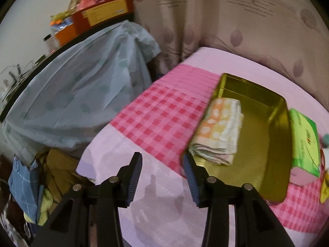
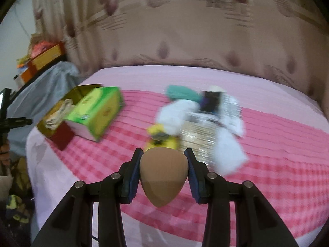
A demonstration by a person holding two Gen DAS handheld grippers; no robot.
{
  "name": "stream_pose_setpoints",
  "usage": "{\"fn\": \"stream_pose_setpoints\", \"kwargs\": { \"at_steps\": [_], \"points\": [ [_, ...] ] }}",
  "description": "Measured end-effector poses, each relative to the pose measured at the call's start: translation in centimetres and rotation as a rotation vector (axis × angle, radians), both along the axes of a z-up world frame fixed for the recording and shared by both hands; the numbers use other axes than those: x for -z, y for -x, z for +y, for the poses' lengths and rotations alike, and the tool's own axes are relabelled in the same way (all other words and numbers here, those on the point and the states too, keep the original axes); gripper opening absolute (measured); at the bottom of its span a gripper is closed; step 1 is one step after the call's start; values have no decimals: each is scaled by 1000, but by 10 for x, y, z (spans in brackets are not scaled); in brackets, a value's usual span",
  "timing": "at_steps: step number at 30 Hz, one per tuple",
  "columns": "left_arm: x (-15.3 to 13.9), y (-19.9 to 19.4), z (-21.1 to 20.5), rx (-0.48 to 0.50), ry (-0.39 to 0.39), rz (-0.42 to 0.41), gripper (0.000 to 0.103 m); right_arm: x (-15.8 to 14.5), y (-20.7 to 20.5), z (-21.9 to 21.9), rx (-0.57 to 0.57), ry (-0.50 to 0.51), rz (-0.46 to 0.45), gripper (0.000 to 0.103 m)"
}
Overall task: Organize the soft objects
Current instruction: 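Carry the sponge into the gold tin beside the towel and open the right gripper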
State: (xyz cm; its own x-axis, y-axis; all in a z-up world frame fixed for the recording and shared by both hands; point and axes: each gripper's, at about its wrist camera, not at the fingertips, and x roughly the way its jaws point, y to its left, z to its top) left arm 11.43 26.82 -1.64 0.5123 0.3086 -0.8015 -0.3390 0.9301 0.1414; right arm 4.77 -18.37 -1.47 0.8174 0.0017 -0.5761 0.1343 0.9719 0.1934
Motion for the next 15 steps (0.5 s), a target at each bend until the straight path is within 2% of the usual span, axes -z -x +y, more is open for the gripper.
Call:
{"fn": "stream_pose_setpoints", "kwargs": {
  "at_steps": [5, 12, 15],
  "points": [
    [-2, 5, 21, -96, 23, -21, 43, -17, -33, 52, -134, 21, -9, 38],
    [-1, 11, 43, -187, 56, -9, 43, -39, -77, 126, -307, 35, -31, 38],
    [-2, 14, 53, -213, 93, -19, 43, -46, -95, 158, -366, 46, -38, 38]
  ]
}}
